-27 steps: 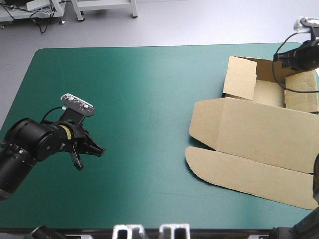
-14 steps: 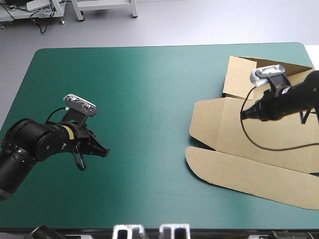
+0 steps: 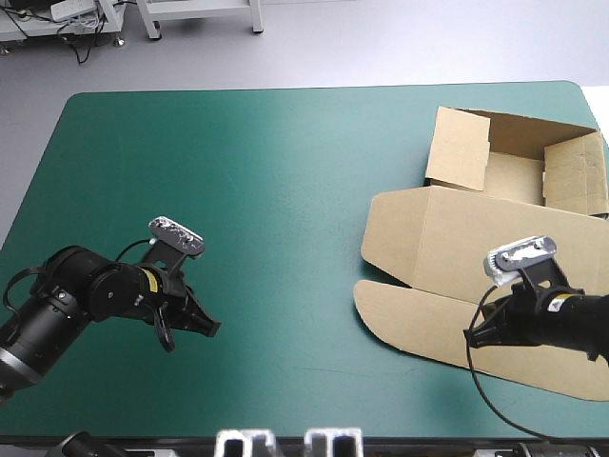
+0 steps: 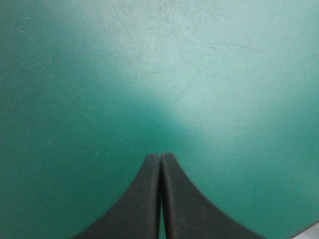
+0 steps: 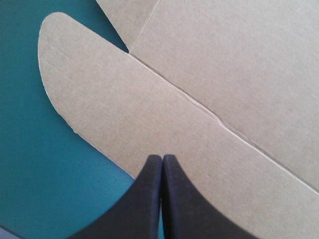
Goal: Fold the box
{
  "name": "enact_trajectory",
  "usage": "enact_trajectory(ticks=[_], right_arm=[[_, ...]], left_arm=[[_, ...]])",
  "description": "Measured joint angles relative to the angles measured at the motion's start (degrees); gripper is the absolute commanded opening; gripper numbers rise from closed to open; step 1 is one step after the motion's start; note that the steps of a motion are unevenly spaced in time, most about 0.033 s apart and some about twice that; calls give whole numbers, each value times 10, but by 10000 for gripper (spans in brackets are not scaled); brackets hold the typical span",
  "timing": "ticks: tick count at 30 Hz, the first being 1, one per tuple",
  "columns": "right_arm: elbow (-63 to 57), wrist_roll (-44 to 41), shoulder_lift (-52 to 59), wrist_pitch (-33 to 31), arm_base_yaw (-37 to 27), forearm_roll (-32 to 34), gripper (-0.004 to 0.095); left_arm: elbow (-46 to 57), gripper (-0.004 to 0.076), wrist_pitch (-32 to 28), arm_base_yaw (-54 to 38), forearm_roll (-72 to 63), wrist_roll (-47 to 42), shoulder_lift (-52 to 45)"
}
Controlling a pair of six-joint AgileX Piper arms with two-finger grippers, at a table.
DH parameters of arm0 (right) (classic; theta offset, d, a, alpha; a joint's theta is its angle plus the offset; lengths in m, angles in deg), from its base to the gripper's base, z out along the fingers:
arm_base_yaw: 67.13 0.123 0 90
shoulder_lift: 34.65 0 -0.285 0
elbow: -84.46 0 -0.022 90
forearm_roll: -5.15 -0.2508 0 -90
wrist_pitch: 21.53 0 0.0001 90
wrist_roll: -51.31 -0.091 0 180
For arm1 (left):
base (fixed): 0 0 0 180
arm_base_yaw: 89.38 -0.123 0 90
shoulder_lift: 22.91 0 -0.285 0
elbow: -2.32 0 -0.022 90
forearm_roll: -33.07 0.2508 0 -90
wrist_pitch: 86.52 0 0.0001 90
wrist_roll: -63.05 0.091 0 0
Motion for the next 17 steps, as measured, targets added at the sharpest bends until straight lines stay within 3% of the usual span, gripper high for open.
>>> enact_trajectory(ticks=[17], right_arm=[[-16,-3,39,20,4,13,-15]], left_arm=[[44,-10,-23,0,-6,-12,-53]])
